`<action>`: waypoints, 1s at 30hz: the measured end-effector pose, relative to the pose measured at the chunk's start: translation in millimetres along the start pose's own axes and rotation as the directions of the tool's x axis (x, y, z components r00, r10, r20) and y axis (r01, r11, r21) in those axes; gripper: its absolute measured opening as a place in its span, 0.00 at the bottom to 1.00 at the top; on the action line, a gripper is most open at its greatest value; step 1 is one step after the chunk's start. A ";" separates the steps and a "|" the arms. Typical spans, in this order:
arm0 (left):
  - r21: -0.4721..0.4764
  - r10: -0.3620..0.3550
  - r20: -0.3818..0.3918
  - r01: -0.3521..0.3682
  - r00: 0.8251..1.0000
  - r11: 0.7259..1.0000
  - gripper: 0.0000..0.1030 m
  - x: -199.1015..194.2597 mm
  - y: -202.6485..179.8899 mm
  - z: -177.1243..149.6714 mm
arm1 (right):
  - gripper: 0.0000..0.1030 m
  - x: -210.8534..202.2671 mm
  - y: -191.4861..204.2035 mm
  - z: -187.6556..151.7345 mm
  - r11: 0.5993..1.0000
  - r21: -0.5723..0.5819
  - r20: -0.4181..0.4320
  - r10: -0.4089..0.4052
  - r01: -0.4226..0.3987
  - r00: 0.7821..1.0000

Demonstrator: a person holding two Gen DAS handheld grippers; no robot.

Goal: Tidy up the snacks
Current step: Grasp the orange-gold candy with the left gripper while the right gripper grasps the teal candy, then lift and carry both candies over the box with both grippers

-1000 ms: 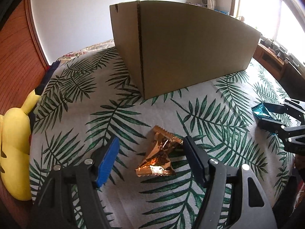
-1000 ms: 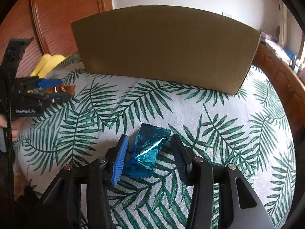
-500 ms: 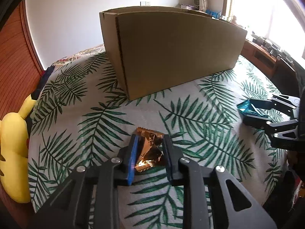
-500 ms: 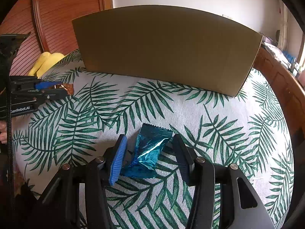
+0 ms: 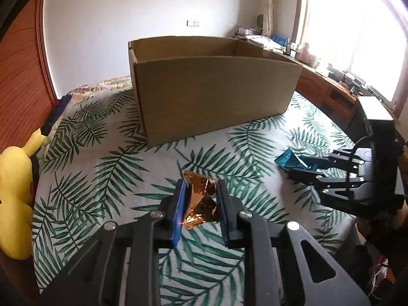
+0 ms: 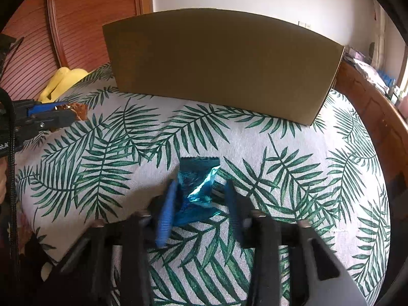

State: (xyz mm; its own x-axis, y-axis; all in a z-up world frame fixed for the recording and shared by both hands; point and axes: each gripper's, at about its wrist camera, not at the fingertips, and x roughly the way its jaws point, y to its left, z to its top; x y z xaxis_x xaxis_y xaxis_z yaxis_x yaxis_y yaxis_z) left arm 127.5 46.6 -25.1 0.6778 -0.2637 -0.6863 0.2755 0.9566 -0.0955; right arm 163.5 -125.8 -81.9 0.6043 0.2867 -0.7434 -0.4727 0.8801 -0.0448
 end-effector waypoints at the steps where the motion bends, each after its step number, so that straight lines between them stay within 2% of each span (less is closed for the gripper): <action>1: -0.003 -0.003 0.004 0.003 1.000 1.000 0.20 -1.2 -1.0 0.5 | 0.24 -0.6 -0.3 -1.1 1.000 -0.001 0.003 0.000 0.000 1.000; 18: 0.006 -0.032 0.044 0.032 0.999 0.999 0.21 -12.2 -24.7 6.7 | 0.22 -34.9 -20.4 -23.5 0.997 0.078 0.058 0.019 -0.023 0.998; 30: 0.020 -0.032 0.064 0.031 0.997 0.999 0.21 -9.2 -36.8 23.5 | 0.22 -63.6 -41.6 -14.7 0.992 0.121 0.133 0.023 -0.039 0.991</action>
State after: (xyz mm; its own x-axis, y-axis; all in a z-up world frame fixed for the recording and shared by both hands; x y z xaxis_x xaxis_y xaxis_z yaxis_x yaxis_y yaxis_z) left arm 127.1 10.9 1.7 0.7108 -0.3017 -0.6354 0.3096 0.9453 -0.1025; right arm 135.3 -186.2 -42.5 0.6734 0.3548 -0.6486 -0.4153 0.9074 0.0653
